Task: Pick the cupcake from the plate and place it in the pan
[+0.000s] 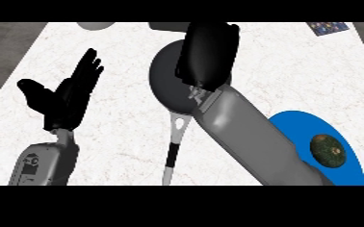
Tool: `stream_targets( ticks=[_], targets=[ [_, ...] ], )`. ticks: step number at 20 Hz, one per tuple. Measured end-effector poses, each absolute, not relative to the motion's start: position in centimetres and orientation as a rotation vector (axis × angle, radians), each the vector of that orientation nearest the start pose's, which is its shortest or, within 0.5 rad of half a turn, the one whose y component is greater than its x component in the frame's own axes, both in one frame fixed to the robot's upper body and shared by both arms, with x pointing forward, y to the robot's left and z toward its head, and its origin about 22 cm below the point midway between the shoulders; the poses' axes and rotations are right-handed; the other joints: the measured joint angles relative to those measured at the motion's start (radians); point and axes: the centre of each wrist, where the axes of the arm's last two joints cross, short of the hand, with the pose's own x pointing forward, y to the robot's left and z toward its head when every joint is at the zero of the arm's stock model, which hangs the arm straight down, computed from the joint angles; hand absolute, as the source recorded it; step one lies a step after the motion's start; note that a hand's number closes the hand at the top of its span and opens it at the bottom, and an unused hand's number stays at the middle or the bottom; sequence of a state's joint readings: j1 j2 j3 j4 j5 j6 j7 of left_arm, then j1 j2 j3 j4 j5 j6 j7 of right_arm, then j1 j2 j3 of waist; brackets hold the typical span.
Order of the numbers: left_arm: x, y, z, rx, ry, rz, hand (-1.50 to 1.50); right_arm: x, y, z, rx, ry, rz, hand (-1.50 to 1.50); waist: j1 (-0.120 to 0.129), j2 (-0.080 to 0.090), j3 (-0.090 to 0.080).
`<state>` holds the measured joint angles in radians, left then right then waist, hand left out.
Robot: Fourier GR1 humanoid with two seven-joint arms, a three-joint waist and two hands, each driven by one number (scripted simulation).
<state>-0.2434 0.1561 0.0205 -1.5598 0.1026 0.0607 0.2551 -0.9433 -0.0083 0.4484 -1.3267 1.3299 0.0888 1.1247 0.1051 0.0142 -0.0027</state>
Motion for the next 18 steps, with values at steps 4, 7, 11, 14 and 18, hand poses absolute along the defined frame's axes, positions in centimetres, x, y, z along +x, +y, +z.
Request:
stream_targets(
  ticks=[4, 7, 11, 14, 18],
  targets=[
    [29.4, 25.6, 6.2, 0.042, -1.532, -0.023, 0.00, 34.4, -0.8, 17.5, -1.493, -1.338, 0.684, 1.50, -0.023, -0.001, 0.001],
    [29.2, 25.3, 6.2, 0.050, -1.534, -0.009, 0.00, 35.8, -1.1, 15.9, -1.453, -1.345, 0.684, 1.50, -0.036, -0.001, 0.002],
    [29.3, 25.1, 6.6, 0.057, -1.541, -0.006, 0.00, 37.5, -1.9, 12.9, -1.391, -1.359, 0.670, 1.50, -0.040, 0.001, 0.002],
    [29.2, 25.1, 6.7, 0.048, -1.544, -0.004, 0.00, 38.6, -2.4, 11.0, -1.369, -1.348, 0.656, 1.50, -0.038, 0.002, 0.002],
    [29.0, 24.7, 6.5, 0.045, -1.545, -0.016, 0.00, 39.4, -3.1, 8.6, -1.341, -1.267, 0.655, 1.50, -0.034, 0.003, 0.003]
  ],
)
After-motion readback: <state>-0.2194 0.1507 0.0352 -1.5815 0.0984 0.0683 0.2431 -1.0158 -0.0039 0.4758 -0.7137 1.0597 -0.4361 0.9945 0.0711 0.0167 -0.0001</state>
